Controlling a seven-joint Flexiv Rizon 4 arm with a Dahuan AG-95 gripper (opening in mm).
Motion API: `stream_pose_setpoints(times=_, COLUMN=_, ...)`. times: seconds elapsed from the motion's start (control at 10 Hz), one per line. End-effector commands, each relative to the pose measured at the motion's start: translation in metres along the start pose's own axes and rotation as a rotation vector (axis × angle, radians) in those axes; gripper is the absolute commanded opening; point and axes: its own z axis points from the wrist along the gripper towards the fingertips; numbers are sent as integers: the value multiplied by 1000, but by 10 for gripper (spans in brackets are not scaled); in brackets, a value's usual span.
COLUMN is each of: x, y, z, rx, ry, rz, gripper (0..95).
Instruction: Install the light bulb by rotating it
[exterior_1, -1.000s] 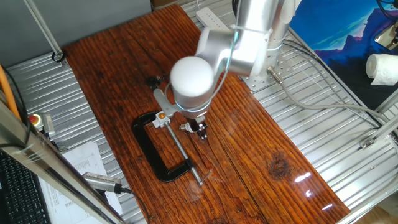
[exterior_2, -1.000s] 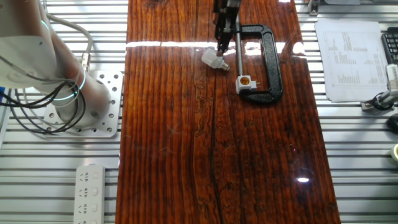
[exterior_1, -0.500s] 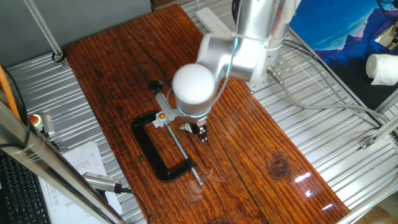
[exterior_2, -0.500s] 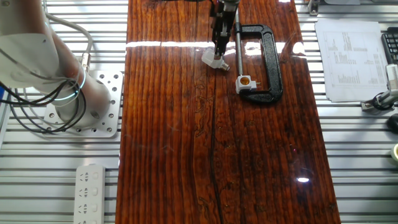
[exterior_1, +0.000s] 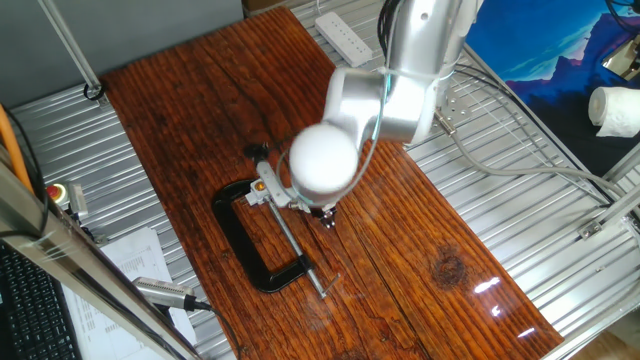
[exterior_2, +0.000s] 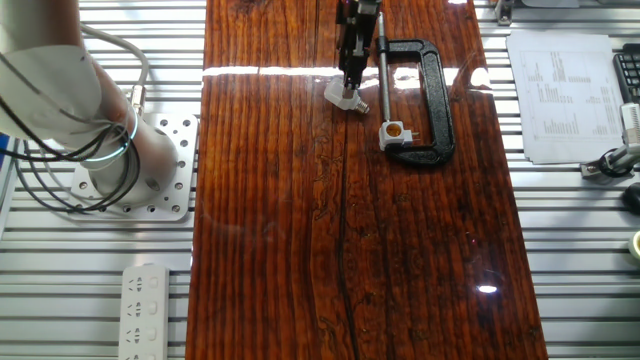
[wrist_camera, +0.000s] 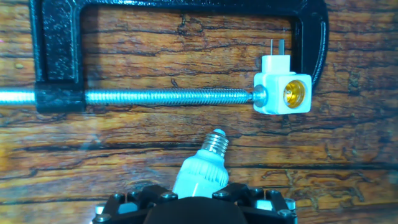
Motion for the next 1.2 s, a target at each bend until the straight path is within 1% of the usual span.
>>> stream_pose_setpoints(times=0.1, x=2, y=-3, z=-1, rx=-13, ry=-6, rz=4, gripper=760)
stream_pose_setpoints(times=0.2, x=2, y=-3, z=-1, rx=-18, ry=-11, rz=3, gripper=760)
stream_pose_setpoints(times=0.3, x=2, y=-3, z=-1, rx=-60, ry=-14, rz=-7, gripper=760)
stream_pose_setpoints(times=0.4, x=2, y=-3, z=-1, rx=-99, ry=1, rz=1, gripper=760)
stream_pose_setpoints(times=0.5, x=2, y=-3, z=-1, rx=-104, ry=29, rz=3, gripper=760)
stream_pose_setpoints(times=0.6, x=2, y=-3, z=-1, rx=-91, ry=49, rz=2, gripper=760)
stream_pose_setpoints(times=0.7, x=2, y=-3, z=-1, rx=-64, ry=46, rz=4, gripper=760)
stream_pose_setpoints(times=0.8, x=2, y=-3, z=-1, rx=-61, ry=40, rz=13, gripper=760)
stream_pose_setpoints(times=0.9, x=2, y=-3, z=-1, rx=-49, ry=40, rz=14, gripper=760)
stream_pose_setpoints(times=1.0, x=2, y=-3, z=-2, rx=-6, ry=48, rz=5, gripper=760)
stream_pose_setpoints(times=1.1, x=2, y=-1, z=0, rx=16, ry=51, rz=9, gripper=760)
stream_pose_setpoints(times=1.2, x=1, y=0, z=2, rx=21, ry=50, rz=12, gripper=760)
